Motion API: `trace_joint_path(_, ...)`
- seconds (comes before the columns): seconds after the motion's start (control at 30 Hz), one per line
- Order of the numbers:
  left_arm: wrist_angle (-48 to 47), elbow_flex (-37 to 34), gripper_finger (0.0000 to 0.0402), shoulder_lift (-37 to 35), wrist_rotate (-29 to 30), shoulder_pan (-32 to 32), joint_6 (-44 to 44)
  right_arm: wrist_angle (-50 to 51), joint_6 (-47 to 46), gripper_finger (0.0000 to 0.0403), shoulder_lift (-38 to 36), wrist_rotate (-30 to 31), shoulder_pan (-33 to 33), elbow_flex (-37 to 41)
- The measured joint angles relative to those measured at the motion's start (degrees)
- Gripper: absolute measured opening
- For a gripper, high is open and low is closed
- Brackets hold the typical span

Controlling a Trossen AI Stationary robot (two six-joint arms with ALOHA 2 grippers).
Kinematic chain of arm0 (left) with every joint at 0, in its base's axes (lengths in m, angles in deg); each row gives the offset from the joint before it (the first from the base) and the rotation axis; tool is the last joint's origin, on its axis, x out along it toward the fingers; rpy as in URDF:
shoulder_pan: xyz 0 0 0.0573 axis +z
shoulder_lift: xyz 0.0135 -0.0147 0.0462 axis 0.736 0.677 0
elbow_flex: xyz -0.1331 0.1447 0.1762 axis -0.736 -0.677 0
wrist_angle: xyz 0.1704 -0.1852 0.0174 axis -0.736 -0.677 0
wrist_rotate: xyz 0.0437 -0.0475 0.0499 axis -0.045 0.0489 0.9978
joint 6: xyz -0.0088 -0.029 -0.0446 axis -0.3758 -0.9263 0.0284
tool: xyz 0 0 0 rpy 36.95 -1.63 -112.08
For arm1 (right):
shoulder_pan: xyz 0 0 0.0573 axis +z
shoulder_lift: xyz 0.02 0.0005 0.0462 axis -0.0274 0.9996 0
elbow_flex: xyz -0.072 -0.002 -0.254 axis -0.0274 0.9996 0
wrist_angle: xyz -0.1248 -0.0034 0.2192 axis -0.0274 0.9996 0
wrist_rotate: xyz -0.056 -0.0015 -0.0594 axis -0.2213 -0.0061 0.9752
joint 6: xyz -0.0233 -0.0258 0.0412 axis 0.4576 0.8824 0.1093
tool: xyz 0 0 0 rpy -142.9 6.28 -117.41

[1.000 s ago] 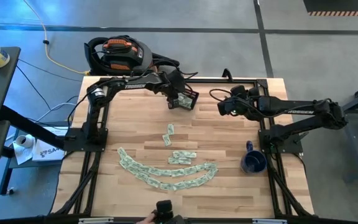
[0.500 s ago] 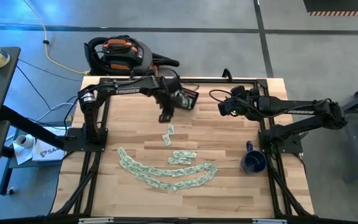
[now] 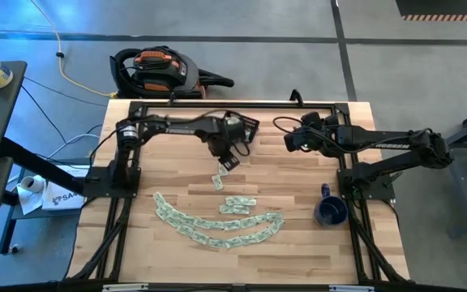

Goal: Pick and place Stevia / Truvia into bins
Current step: Put the stevia packet into the black bin

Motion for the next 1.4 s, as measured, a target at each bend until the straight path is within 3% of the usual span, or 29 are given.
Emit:
trace_joint_path(0.37, -2.7, -0.1, 0.0168, 0.0, 7.8, -6.3, -7.4, -0.2, 0.0, 0.0245, 0.0, -1.1, 0.1, 0.0)
trace_joint_path(0.7, -4.7, -4.2, 0.0227, 0.0, 7.5, -6.5, -17.6, 0.1, -3.5, 0.0245, 0.0, -2.1, 0.0, 0.0)
trace_joint_path(0.97, 0.3, -4.2, 0.0225, 0.0, 5.3, -8.6, -22.8, 5.1, -9.6, 0.0245, 0.0, -7.5, -2.2, 0.0)
trace_joint_path(1.4, 4.8, -4.2, 0.0218, 0.0, 7.1, -7.2, -41.5, -1.8, 26.8, 0.0245, 0.0, -20.6, -14.8, 0.0)
